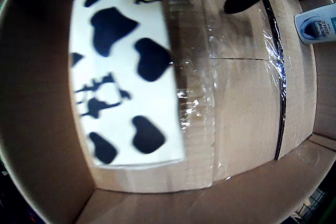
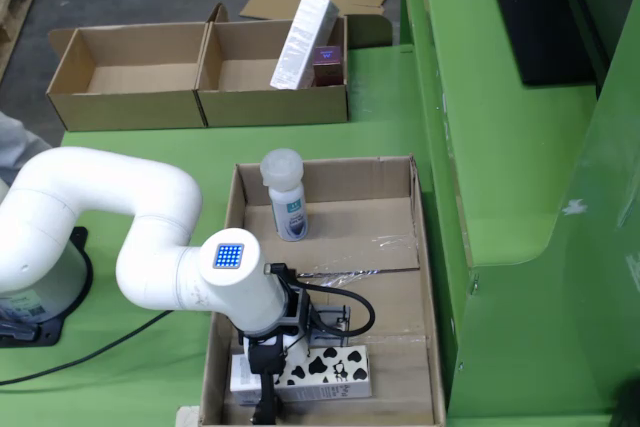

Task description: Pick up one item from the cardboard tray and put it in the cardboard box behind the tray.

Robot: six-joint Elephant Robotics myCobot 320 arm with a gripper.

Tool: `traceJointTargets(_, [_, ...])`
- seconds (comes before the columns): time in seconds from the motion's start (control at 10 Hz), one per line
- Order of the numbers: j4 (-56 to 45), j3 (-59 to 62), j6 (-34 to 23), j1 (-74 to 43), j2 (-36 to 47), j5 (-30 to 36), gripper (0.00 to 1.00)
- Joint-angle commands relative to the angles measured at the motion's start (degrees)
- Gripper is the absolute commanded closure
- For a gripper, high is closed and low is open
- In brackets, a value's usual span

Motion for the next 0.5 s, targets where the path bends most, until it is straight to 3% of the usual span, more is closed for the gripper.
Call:
traceJointTargets(0.0, [0.5,1.1,0.0,0.0,1.7,0.4,0.70])
traceJointTargets(0.3, [0.5,1.1,0.0,0.0,1.7,0.4,1.00])
traceJointTargets(0.4, [0.5,1.1,0.0,0.0,1.7,0.4,1.00])
